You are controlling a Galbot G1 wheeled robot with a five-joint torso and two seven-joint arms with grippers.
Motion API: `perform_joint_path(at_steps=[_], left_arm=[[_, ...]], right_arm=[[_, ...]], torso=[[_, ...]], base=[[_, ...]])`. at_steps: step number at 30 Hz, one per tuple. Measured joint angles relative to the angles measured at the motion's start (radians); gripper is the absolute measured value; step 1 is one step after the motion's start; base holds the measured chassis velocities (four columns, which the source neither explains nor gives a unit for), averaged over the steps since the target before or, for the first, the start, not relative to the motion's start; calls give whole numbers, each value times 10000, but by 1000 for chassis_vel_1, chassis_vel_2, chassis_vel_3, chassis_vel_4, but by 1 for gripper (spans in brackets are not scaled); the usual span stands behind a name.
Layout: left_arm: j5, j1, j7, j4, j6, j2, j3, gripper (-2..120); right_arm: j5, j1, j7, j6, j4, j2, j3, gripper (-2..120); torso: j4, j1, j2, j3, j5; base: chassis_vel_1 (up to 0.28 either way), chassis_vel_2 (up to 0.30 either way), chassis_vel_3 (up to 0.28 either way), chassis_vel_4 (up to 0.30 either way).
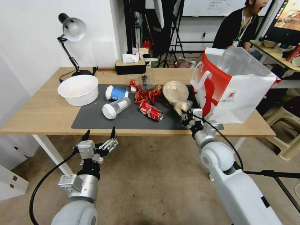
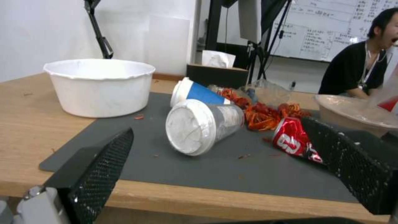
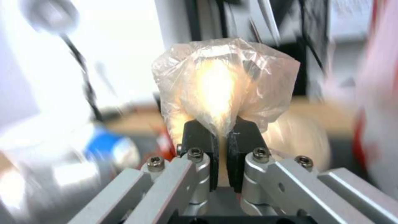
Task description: Pick up the trash from the table and place it into the takeout bag.
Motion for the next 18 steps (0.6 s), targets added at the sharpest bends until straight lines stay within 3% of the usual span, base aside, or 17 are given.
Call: perform_joint_path(at_steps=[5,9,18], left_arm=[[1,21,-2,1,-1,0,15,100],[38,41,-2,1,-16,0,59,100],[103,56,4,30,-94,1,139,100]], right_arm=[[746,517,-373,572,579,-312,700,3],[1184,1347,291,401,931,-679,1340,3],[1488,3189,3552,-1946,204,-1523,1979,3]], torso=[[0,-1,0,-1,0],[2,0,0,-1,-3],[1,0,-1,0,0]], base=[[0,0,0,0],[0,0,0,0],[0,0,0,0]])
